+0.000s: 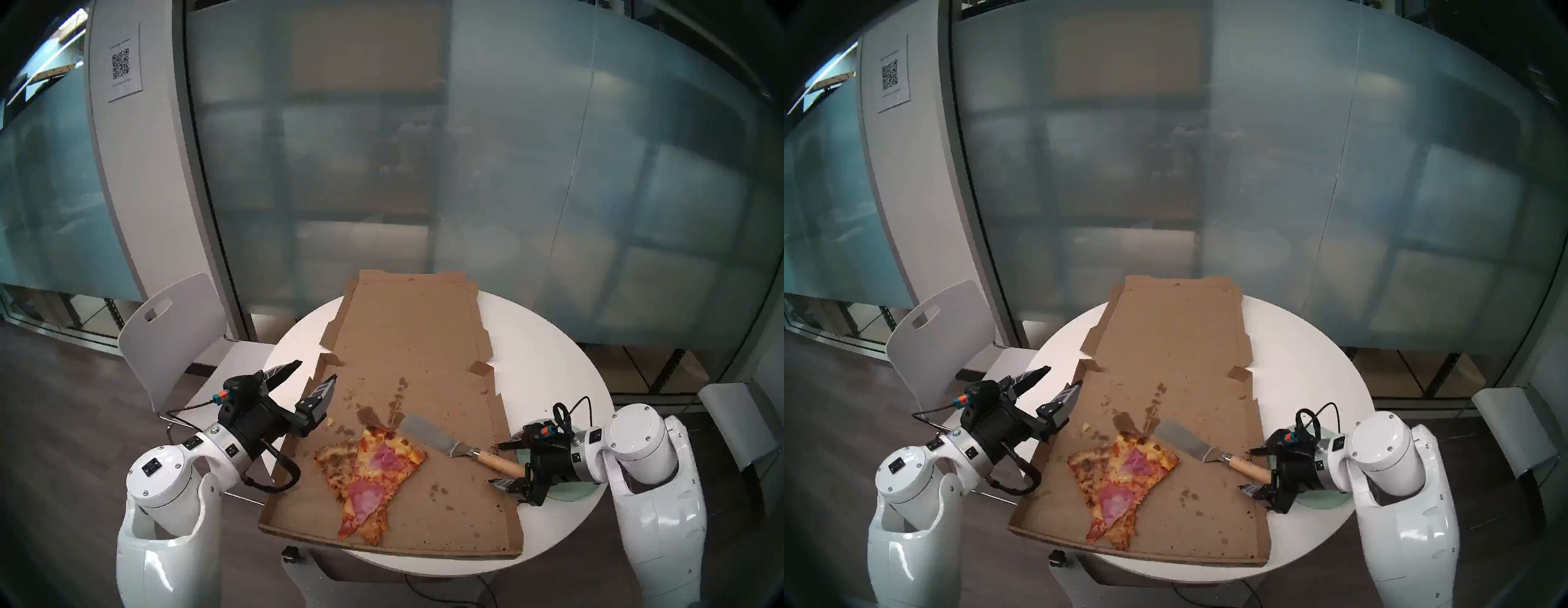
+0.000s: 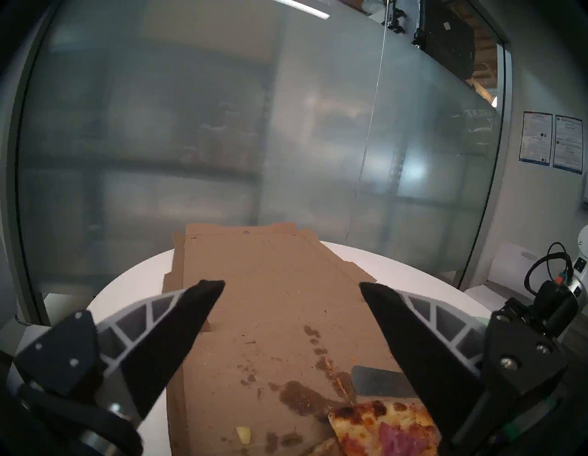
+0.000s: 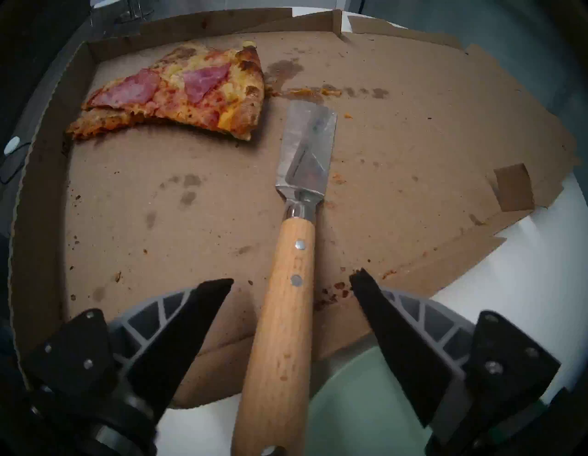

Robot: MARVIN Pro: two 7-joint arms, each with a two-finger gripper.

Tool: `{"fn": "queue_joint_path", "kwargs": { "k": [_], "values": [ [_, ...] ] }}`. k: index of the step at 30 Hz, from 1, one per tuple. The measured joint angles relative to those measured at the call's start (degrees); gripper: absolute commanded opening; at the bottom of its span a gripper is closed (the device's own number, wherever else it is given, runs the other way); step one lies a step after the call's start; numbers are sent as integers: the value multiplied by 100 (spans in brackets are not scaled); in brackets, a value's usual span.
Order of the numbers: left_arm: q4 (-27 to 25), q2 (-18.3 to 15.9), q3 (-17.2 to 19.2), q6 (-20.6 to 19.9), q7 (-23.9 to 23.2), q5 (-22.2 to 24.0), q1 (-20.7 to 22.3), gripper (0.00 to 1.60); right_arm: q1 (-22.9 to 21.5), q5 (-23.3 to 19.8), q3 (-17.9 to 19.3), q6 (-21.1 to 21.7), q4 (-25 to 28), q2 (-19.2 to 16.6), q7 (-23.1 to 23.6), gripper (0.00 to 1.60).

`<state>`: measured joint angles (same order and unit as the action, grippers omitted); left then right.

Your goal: Put pizza slice onto the plate

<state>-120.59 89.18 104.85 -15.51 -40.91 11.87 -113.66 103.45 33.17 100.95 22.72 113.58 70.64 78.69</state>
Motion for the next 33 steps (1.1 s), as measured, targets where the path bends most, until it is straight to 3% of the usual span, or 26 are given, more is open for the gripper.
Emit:
{"fn": "queue_joint_path", "kwargs": {
  "k": [16,33],
  "values": [
    [0,0,0,0,0,0,0,160,-307,400,-387,85,-186,-125,114,127],
    [0,1,0,0,0,-1,0,160,-473,683,-596,162,-267,-192,160,65]
  ]
}}
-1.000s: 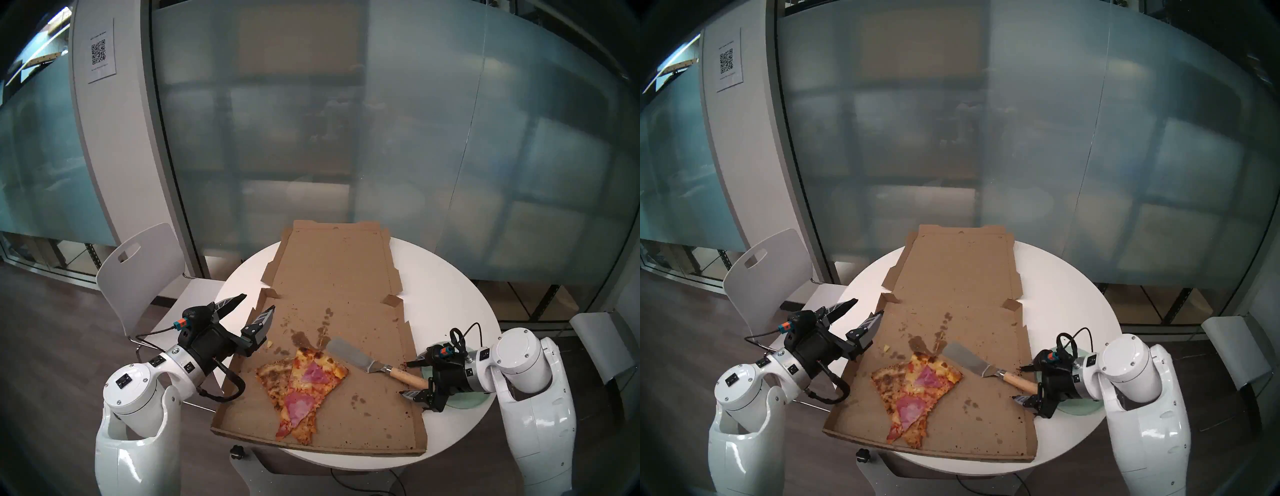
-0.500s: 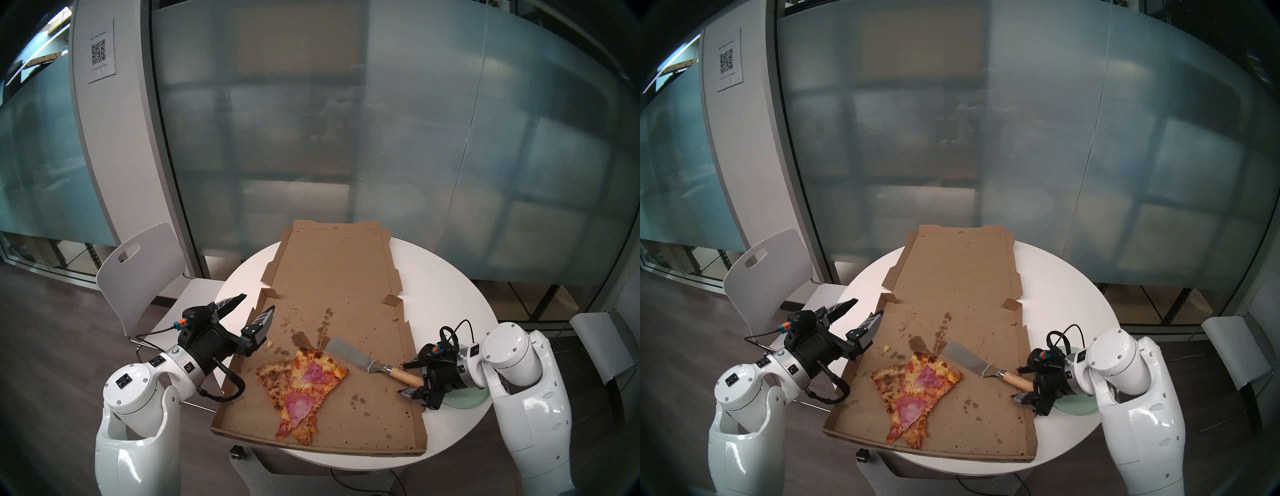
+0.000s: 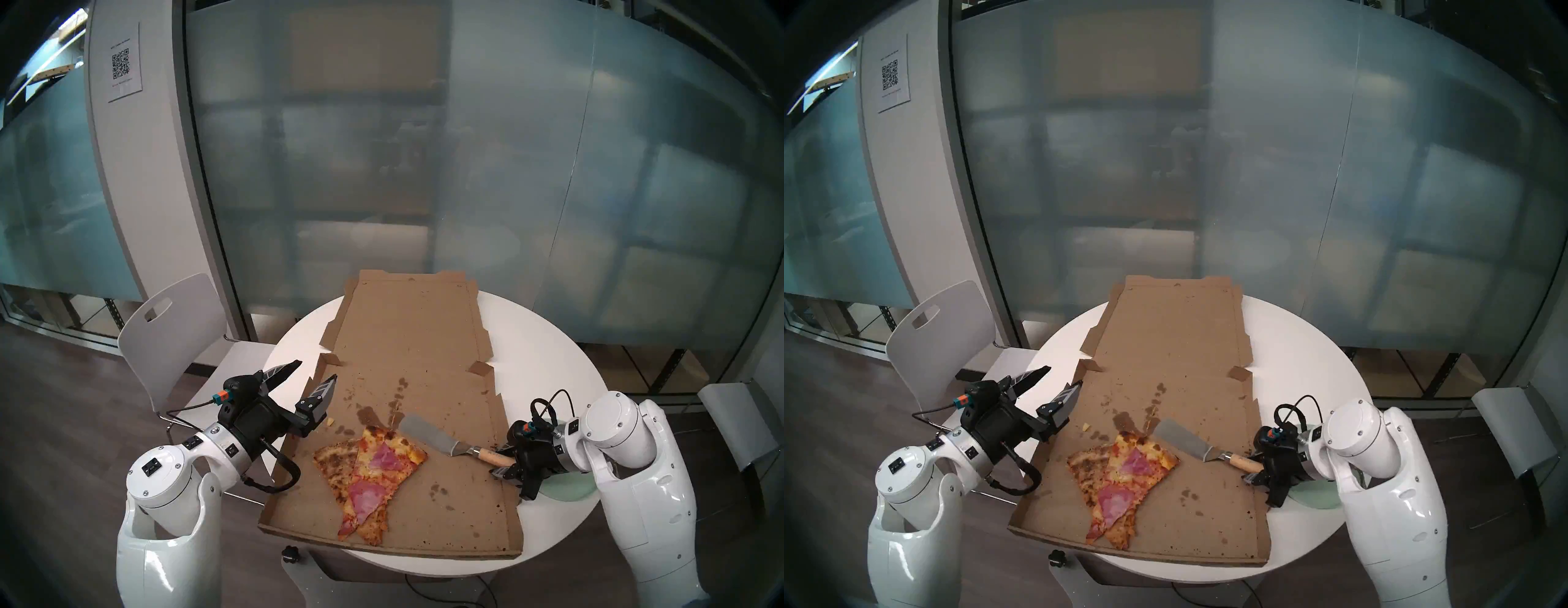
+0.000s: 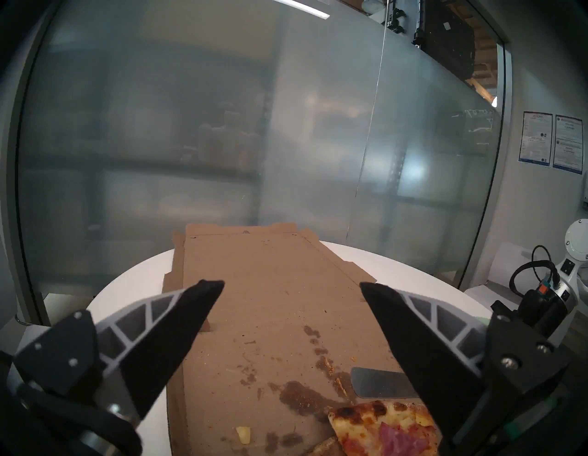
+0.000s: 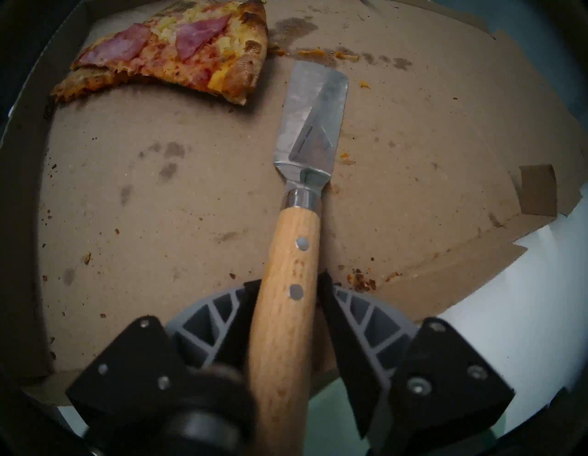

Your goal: Put pizza slice onto the plate

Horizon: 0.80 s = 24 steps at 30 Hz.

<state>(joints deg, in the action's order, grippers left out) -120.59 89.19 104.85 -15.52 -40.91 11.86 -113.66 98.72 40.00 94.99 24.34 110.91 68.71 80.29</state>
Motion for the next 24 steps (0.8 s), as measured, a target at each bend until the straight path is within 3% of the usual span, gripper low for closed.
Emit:
{"fn": "queue_joint_path", "kwargs": {
  "k": [2,3,4,5,24],
  "values": [
    [0,0,0,0,0,0,0,160,-6,-1,0,0,-1,-3,6,57],
    [0,0,0,0,0,0,0,160,-8,-6,3,-1,-1,-5,11,45],
    [0,0,0,0,0,0,0,160,-9,-9,5,-2,-1,-6,13,6],
    [0,0,0,0,0,0,0,160,-10,-13,9,-5,-1,-7,15,0],
    [0,0,0,0,-1,-1,0,160,9,-189,314,-140,251,3,138,0]
  ]
}}
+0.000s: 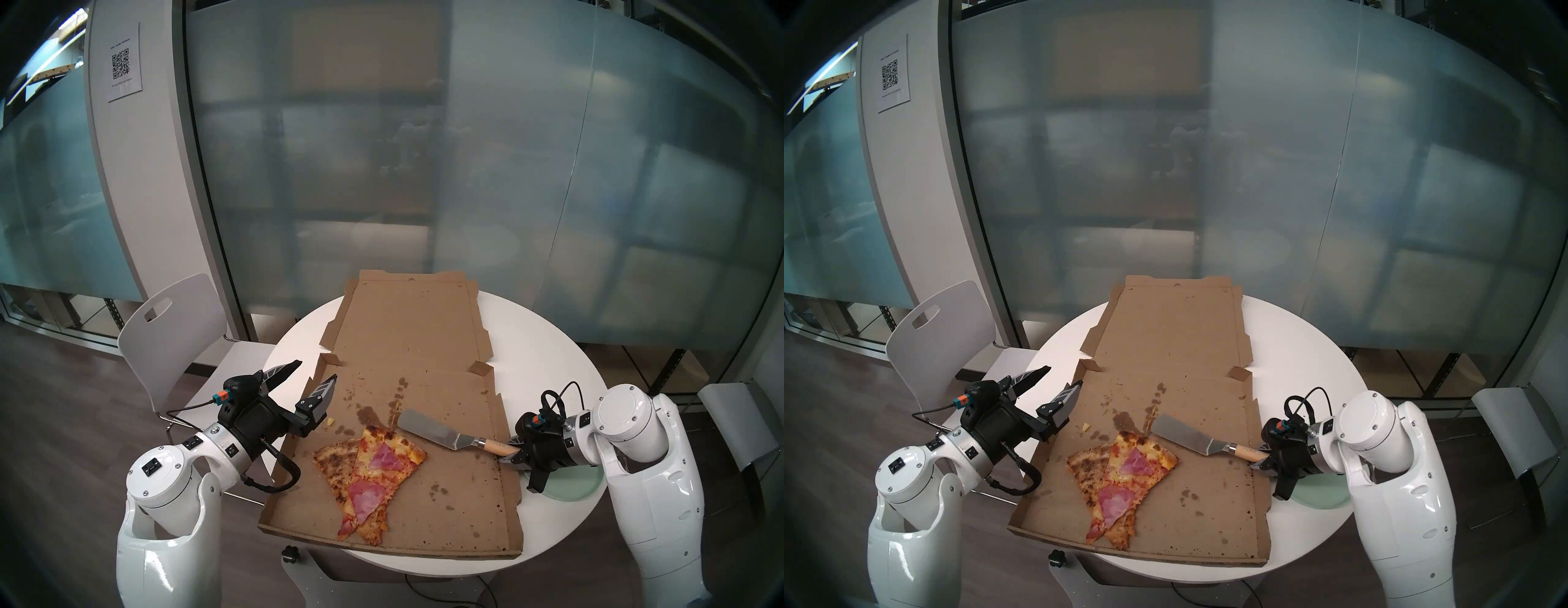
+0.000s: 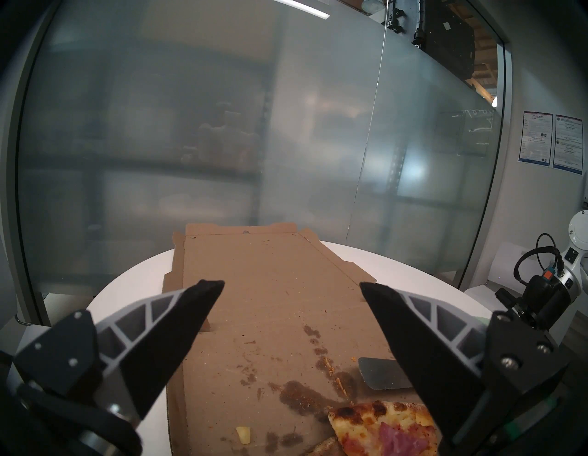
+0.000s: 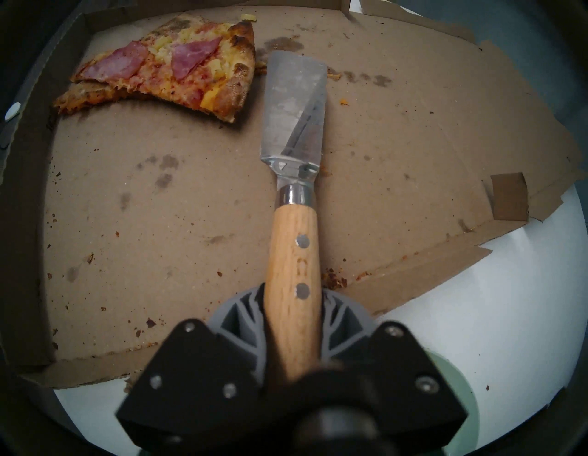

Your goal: Put pizza slice onto the plate

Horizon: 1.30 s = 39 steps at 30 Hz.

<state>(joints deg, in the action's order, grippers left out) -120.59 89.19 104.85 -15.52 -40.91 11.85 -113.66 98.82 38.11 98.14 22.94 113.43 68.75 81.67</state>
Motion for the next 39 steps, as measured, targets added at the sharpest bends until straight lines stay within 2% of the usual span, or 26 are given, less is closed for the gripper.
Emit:
{"fn": "queue_joint_path", "kwargs": {
  "k": [17,24,39],
  "values": [
    [0,0,0,0,0,0,0,160,437,-7,78,-427,231,199,-439,0],
    [0,0,0,0,0,0,0,160,476,51,-23,-388,300,289,-558,0],
    [0,1,0,0,0,-1,0,160,388,552,-415,-109,217,423,-837,0]
  ]
}}
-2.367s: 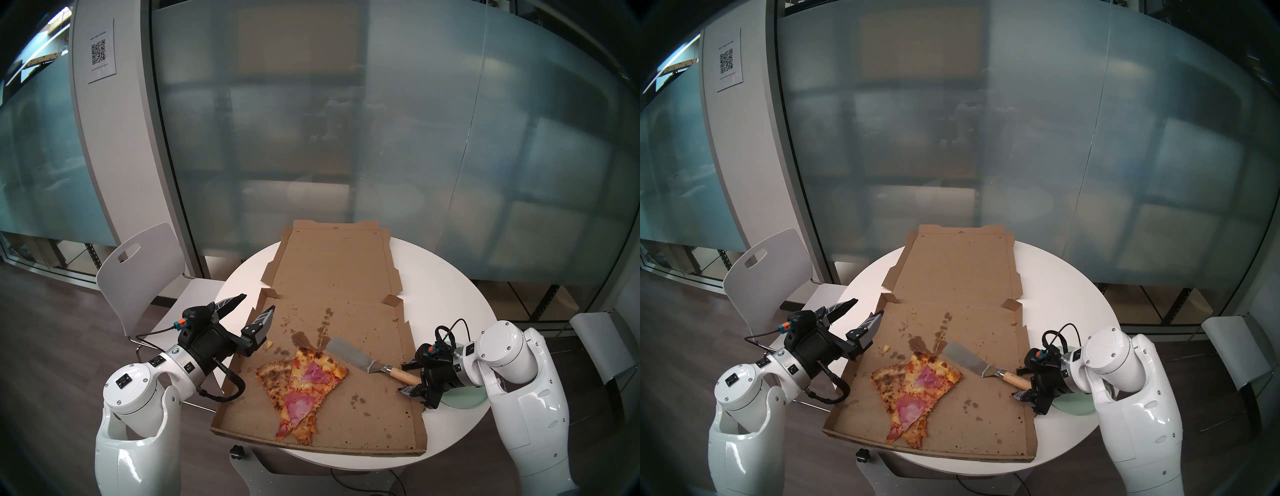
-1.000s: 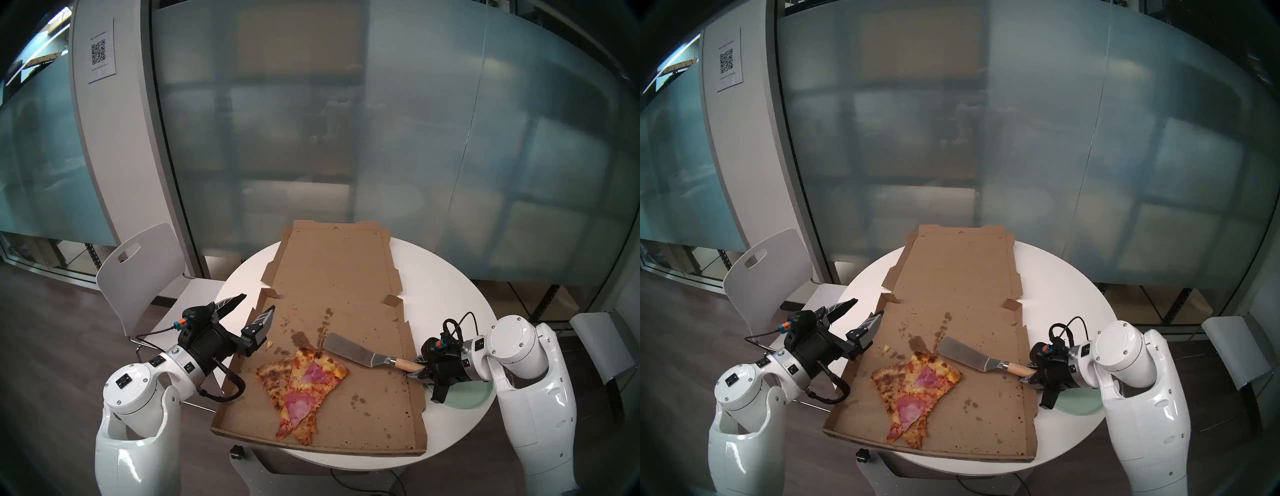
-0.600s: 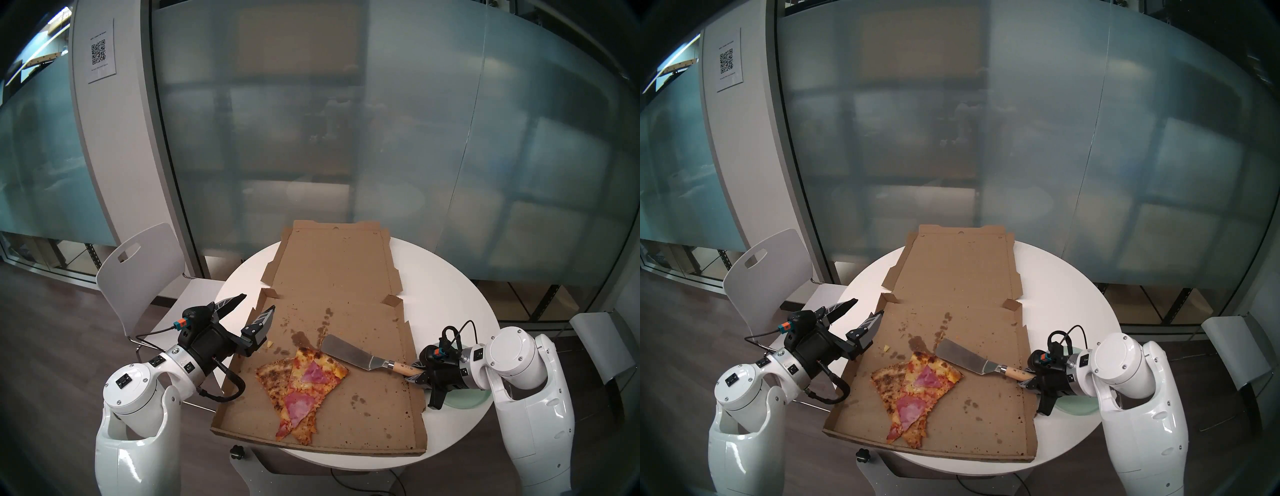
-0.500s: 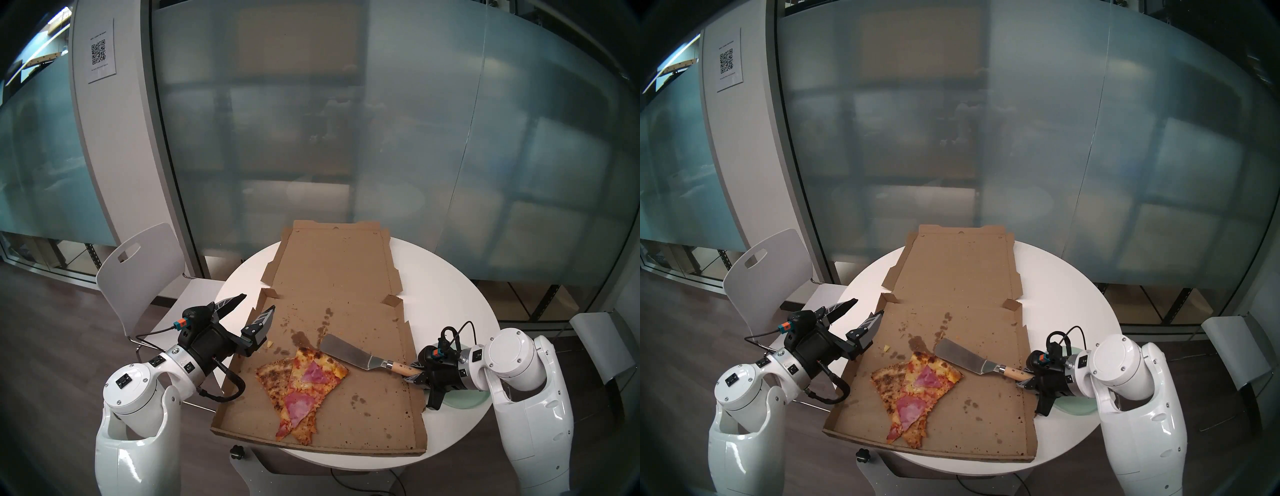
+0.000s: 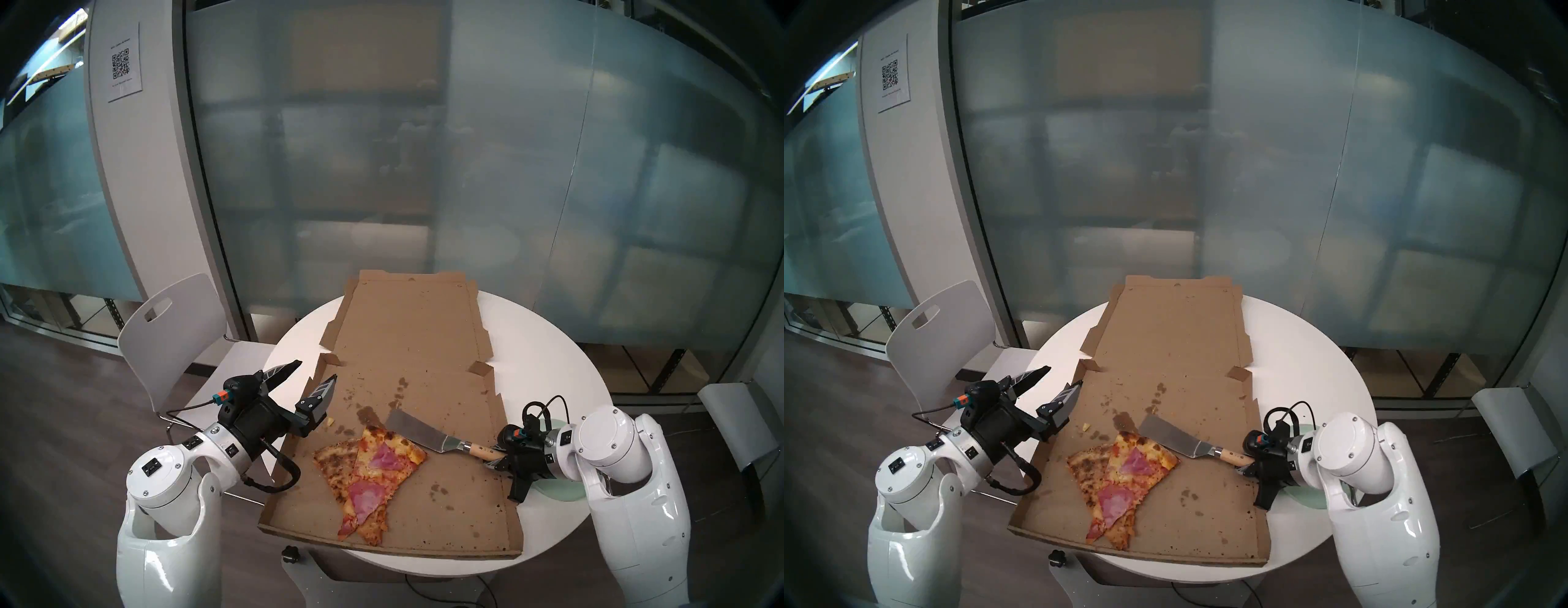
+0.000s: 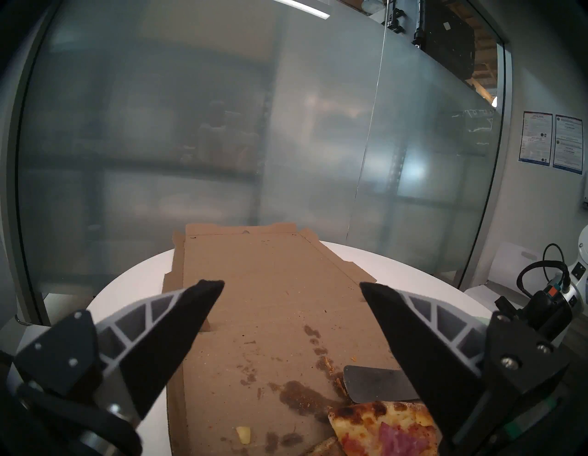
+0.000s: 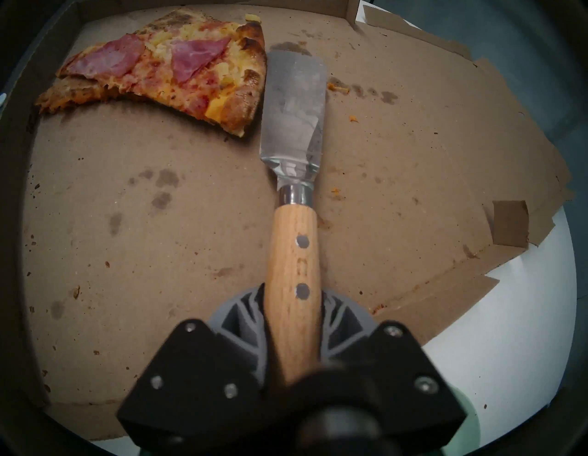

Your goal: Put pizza slice onto the plate

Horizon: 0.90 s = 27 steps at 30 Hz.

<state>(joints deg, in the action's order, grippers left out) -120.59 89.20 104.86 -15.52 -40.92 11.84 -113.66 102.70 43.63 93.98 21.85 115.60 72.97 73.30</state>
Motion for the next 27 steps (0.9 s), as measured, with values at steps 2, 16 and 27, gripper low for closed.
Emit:
{"fn": "queue_joint_path", "kwargs": {
  "k": [2,16,27],
  "values": [
    [0,0,0,0,0,0,0,160,-15,34,-20,10,-33,7,-19,0],
    [0,1,0,0,0,0,0,160,188,-204,252,-116,47,17,188,0],
    [0,1,0,0,-1,0,0,160,485,-352,402,-294,222,50,324,0]
  ]
}}
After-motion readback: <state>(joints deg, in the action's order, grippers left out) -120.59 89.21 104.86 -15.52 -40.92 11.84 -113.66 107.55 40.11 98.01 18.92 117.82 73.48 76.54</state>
